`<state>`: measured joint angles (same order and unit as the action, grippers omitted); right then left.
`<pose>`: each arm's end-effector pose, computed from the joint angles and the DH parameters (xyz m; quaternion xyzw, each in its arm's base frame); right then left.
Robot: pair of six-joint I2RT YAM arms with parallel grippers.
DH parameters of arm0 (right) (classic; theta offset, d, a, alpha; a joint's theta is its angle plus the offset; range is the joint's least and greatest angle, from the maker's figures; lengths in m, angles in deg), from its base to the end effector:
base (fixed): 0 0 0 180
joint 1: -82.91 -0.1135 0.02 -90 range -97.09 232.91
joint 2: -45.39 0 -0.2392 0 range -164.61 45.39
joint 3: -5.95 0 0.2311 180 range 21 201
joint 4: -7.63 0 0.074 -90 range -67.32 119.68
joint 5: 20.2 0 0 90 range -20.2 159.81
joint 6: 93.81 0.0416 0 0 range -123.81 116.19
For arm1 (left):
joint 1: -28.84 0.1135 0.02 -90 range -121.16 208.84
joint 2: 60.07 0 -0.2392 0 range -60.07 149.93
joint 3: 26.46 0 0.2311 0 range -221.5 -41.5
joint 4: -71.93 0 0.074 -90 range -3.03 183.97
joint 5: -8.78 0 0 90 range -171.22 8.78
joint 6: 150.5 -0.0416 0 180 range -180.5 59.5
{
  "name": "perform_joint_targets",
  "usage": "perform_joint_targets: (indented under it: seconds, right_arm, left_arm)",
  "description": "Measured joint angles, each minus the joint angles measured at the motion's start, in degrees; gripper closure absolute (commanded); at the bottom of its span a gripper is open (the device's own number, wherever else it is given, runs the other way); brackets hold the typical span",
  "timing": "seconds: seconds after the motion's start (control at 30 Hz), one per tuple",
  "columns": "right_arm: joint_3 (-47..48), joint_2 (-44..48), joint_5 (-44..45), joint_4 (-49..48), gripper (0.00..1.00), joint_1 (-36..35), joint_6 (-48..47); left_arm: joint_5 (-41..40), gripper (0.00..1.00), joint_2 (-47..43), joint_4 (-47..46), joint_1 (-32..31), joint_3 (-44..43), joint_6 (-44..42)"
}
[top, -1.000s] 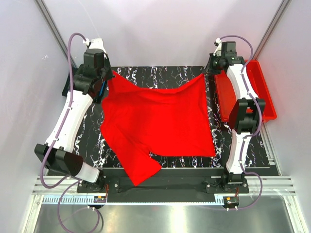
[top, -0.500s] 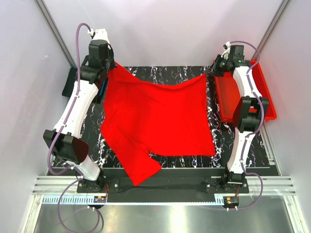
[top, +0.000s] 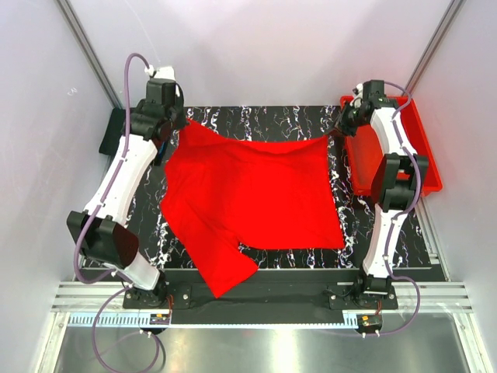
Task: Fold and stack the t-shirts
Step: Fold the tshirt
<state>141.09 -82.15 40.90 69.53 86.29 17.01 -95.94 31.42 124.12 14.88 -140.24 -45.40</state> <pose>0.4596 -0.0070 0.2441 0.1184 0.9173 0.2798 0.2574 0.3316 -0.0715 0.3833 -0.0727 0.8578 -0.0173 0.5086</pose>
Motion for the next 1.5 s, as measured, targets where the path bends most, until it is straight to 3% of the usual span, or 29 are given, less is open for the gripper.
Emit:
perform_joint_targets:
  seconds: [0.27,0.5,0.8,1.5]
  right_arm:
    - [-11.8,5.8,3.4,4.3,1.0,0.0,0.0]
    - [-14.8,8.5,7.5,7.9,1.0,0.0,-0.9]
    - [-22.4,9.3,9.4,8.6,1.0,0.0,-1.1]
    - [-25.3,7.3,13.4,7.2,0.98,0.0,-1.1]
  left_arm:
    - [0.9,1.0,-8.0,6.4,0.0,11.9,4.8]
    - [1.2,1.0,-15.5,12.1,0.0,20.5,8.0]
    - [1.2,1.0,-16.5,15.1,0.0,26.4,11.0]
    - [1.1,1.0,-15.9,16.4,0.0,36.5,16.7]
